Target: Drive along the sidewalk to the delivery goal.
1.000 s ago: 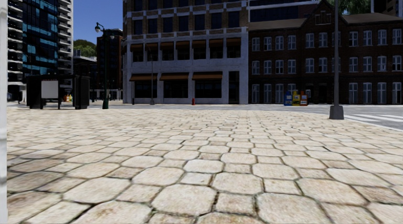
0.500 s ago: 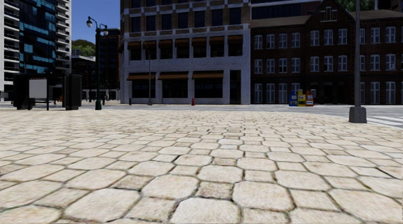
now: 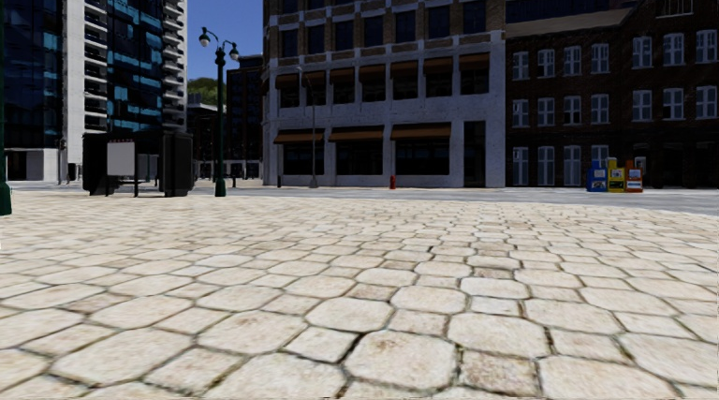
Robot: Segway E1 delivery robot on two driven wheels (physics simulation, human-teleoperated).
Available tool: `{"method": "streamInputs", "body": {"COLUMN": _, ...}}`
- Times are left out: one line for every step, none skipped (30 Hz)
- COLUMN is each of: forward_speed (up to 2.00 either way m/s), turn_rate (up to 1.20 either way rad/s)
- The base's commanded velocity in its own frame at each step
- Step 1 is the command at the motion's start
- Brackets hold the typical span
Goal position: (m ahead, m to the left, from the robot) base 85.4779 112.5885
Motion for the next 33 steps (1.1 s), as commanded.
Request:
{"method": "streamInputs", "body": {"forward_speed": 2.00, "turn_rate": 0.43}}
{"method": "streamInputs", "body": {"forward_speed": 2.00, "turn_rate": 0.43}}
{"method": "streamInputs", "body": {"forward_speed": 2.00, "turn_rate": 0.43}}
{"method": "streamInputs", "body": {"forward_speed": 2.00, "turn_rate": 0.43}}
{"method": "streamInputs", "body": {"forward_speed": 2.00, "turn_rate": 0.43}}
{"method": "streamInputs", "body": {"forward_speed": 2.00, "turn_rate": 0.43}}
{"method": "streamInputs", "body": {"forward_speed": 2.00, "turn_rate": 0.43}}
{"method": "streamInputs", "body": {"forward_speed": 2.00, "turn_rate": 0.43}}
{"method": "streamInputs", "body": {"forward_speed": 2.00, "turn_rate": 0.43}}
{"method": "streamInputs", "body": {"forward_speed": 2.00, "turn_rate": 0.43}}
{"method": "streamInputs", "body": {"forward_speed": 2.00, "turn_rate": 0.43}}
{"method": "streamInputs", "body": {"forward_speed": 2.00, "turn_rate": 0.43}}
{"method": "streamInputs", "body": {"forward_speed": 2.00, "turn_rate": 0.43}}
{"method": "streamInputs", "body": {"forward_speed": 2.00, "turn_rate": 0.43}}
{"method": "streamInputs", "body": {"forward_speed": 2.00, "turn_rate": 0.43}}
{"method": "streamInputs", "body": {"forward_speed": 2.00, "turn_rate": 0.43}}
{"method": "streamInputs", "body": {"forward_speed": 2.00, "turn_rate": 0.43}}
{"method": "streamInputs", "body": {"forward_speed": 2.00, "turn_rate": 0.43}}
{"method": "streamInputs", "body": {"forward_speed": 2.00, "turn_rate": 0.43}}
{"method": "streamInputs", "body": {"forward_speed": 2.00, "turn_rate": 0.43}}
{"method": "streamInputs", "body": {"forward_speed": 2.00, "turn_rate": 0.43}}
{"method": "streamInputs", "body": {"forward_speed": 2.00, "turn_rate": 0.43}}
{"method": "streamInputs", "body": {"forward_speed": 2.00, "turn_rate": 0.43}}
{"method": "streamInputs", "body": {"forward_speed": 2.00, "turn_rate": 0.43}}
{"method": "streamInputs", "body": {"forward_speed": 2.00, "turn_rate": 0.43}}
{"method": "streamInputs", "body": {"forward_speed": 2.00, "turn_rate": 0.43}}
{"method": "streamInputs", "body": {"forward_speed": 2.00, "turn_rate": 0.43}}
{"method": "streamInputs", "body": {"forward_speed": 2.00, "turn_rate": 0.43}}
{"method": "streamInputs", "body": {"forward_speed": 2.00, "turn_rate": 0.43}}
{"method": "streamInputs", "body": {"forward_speed": 2.00, "turn_rate": 0.43}}
{"method": "streamInputs", "body": {"forward_speed": 2.00, "turn_rate": 0.43}}
{"method": "streamInputs", "body": {"forward_speed": 2.00, "turn_rate": 0.43}}
{"method": "streamInputs", "body": {"forward_speed": 2.00, "turn_rate": 0.43}}
